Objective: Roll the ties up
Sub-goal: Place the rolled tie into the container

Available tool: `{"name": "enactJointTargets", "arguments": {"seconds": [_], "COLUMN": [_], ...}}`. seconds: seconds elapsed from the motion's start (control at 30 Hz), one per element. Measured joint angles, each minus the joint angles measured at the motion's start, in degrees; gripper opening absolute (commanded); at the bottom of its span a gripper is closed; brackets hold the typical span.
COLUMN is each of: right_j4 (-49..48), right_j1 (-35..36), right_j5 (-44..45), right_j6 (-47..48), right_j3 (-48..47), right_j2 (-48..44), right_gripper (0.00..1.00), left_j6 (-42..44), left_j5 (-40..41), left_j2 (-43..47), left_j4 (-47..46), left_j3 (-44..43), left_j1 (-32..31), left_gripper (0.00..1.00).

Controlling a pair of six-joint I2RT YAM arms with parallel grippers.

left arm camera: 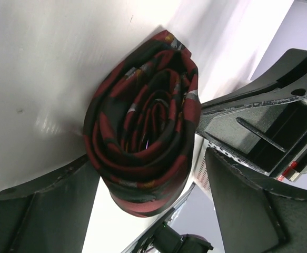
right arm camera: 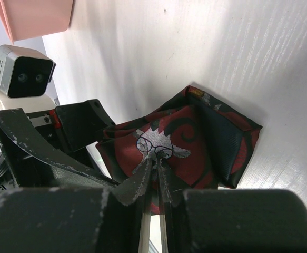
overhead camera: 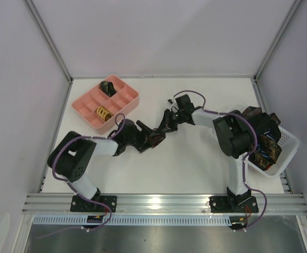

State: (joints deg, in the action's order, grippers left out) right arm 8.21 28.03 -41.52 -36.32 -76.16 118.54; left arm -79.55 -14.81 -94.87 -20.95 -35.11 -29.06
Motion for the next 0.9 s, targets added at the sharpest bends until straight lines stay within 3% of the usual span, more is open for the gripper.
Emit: {"name": "enactJointTargets", "arguments": {"seconds": [0.63,0.77,0.9], "right_j4": [-0.37,-0.33,-0.35], "right_j1": [-0.63,-0.76,-0.85], "right_j5": [-1.46,-1.44,-1.44], "right_j6": [-0.13,-0.13,-0.13], "right_j3": [-0.44,-0.68,-0.81], "right_j2": [1.14,1.53,1.92], "right_gripper": [0.13,0.13,0.12], "left_j6": [0.04,0.04,0.28], "left_j5": [0.90,0.68,0.39], "left_j2": [-3.02,-3.67,-4.39], "left_j4": [0.02,-0.24,-0.13], "left_j3": [-2.05,-2.27,-3.06], "left_j1": [-0.35,-0.35,-0.33], "left_gripper": [0.64,0.51,0.46]}}
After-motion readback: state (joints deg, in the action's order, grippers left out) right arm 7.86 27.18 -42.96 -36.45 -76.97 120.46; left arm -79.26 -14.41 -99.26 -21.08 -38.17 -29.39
